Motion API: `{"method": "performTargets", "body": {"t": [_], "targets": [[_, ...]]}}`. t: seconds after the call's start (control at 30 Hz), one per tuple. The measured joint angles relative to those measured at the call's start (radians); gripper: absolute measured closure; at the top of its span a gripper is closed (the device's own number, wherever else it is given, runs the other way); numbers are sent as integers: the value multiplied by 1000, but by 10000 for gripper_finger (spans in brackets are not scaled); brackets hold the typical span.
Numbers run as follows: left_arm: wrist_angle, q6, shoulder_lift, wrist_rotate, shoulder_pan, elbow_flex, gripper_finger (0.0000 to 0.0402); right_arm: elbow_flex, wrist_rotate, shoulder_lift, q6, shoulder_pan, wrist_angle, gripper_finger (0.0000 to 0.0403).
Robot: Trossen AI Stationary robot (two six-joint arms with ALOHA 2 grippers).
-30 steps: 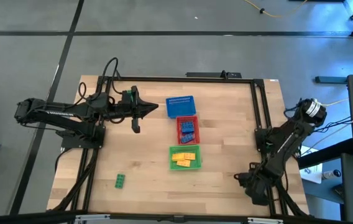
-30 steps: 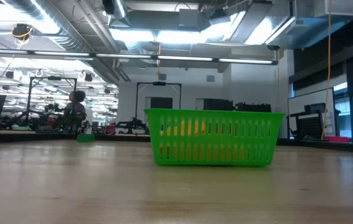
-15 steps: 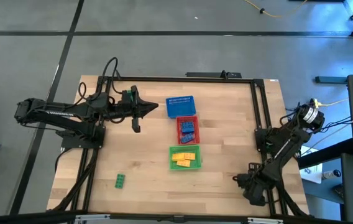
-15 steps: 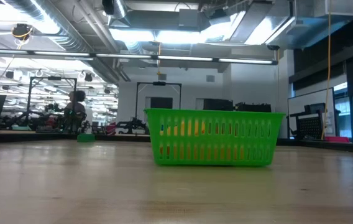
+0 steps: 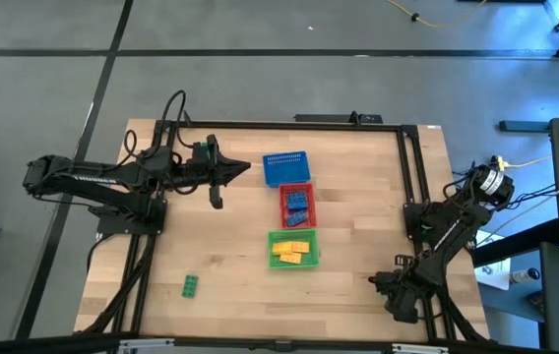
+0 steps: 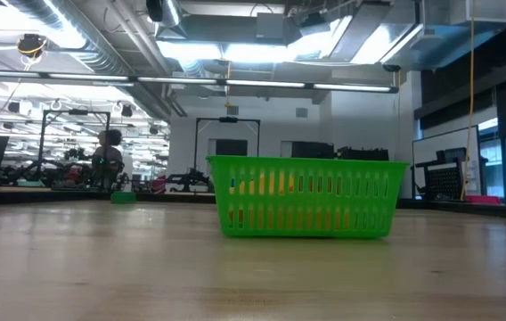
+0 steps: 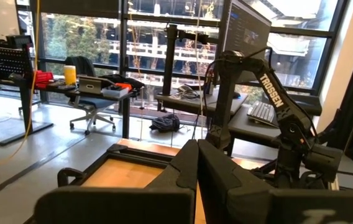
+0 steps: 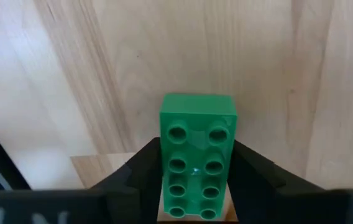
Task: Sort & place blocks by color
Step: Put the right green game piece into the blue basket
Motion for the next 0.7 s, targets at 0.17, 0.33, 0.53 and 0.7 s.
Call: {"method": "performTargets", "body": {"t": [0.17,0.33,0.53,0.7], "targets": [[0,0,0,0,0,0,401,0,-2,0,-1,0,1,259],[0,0,0,0,0,0,402,-6,-1,-39,-9,-4,9,259],[1,1,0,0,0,0,401,-7,68,-158,-144,-105,7,259],[1,2,0,5,0,0,402,-7,115,-242,-342,-311,71,259]]}}
